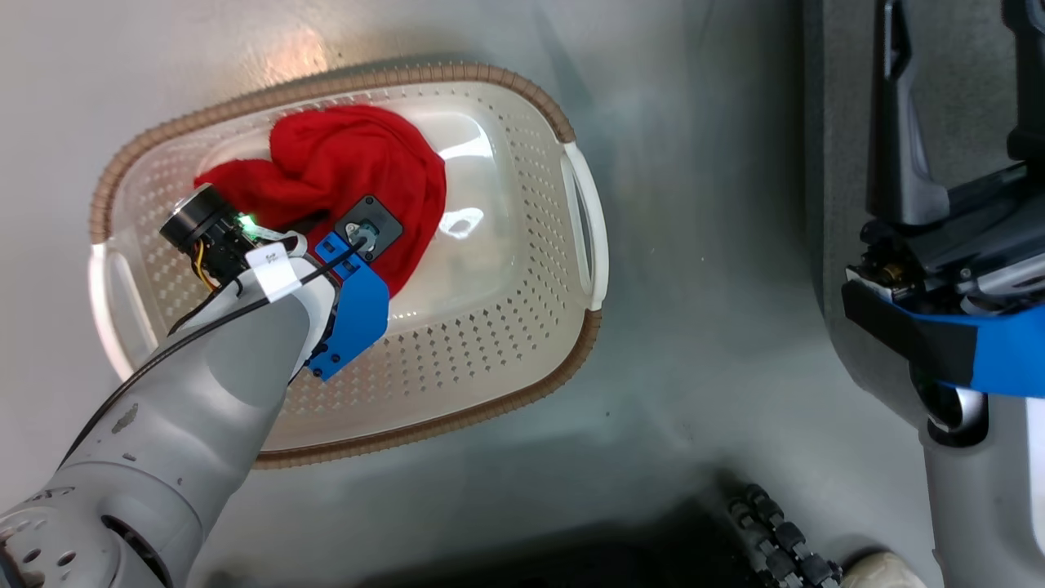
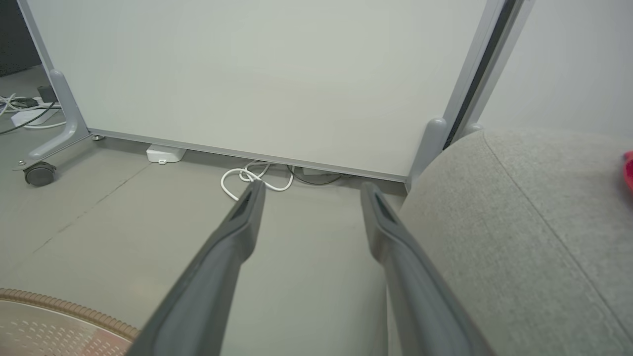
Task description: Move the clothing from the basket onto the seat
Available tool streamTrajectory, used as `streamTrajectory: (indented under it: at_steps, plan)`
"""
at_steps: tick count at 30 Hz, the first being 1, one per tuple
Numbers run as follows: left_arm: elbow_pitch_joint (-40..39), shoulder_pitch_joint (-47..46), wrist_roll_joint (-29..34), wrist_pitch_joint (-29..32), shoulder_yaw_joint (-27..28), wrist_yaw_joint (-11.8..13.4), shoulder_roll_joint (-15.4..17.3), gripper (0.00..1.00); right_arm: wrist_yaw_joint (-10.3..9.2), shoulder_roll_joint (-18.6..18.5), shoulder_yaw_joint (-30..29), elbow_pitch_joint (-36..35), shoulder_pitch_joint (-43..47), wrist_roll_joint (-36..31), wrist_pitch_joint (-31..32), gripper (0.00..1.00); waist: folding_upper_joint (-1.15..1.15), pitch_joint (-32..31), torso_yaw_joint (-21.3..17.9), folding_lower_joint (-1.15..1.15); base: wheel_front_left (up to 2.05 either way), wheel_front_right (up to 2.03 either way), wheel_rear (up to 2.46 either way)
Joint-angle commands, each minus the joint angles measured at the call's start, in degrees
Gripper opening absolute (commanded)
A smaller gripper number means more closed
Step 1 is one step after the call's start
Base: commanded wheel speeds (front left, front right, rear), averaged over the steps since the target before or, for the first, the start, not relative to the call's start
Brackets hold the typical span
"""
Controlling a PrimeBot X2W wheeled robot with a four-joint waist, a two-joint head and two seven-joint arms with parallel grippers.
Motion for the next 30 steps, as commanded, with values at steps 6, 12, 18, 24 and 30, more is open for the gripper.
streamTrajectory:
  at_steps: [6,12,18,24,30]
  plan:
    - [0.08,-1.60,0.82,2.63,-0.40,-0.02,0.77,1.00,0.01,0.95,-0.08,-2.91,2.14,-0.51,-0.22,1.00,0.00,3.26,-0.78,-0.01,0.00,0.00,0.00]
    - [2.01,-2.66,4.30,1.14,-0.46,-0.02,0.89,1.00,0.02,1.32,-0.64,-5.45,4.76,-1.61,-0.21,1.00,0.00,3.83,-0.70,-0.01,0.00,0.00,0.00]
    - [3.39,-2.65,6.27,0.29,-0.49,-0.02,0.07,0.00,0.01,1.51,-0.88,-6.70,5.90,-2.15,-0.22,1.00,0.00,3.77,-0.47,-0.01,0.00,0.00,0.00]
    - [3.57,-3.61,4.83,-4.90,0.33,-0.02,-1.70,0.00,0.01,1.44,-1.25,-5.78,3.48,-1.61,-0.22,1.00,0.00,2.24,0.77,-0.01,0.00,0.00,0.00]
    - [3.48,-1.35,2.29,-11.90,1.35,-0.02,-3.47,0.00,0.01,0.79,-1.96,-2.49,2.27,-1.03,-0.21,1.00,0.00,-4.33,3.16,-0.01,0.00,0.00,0.00]
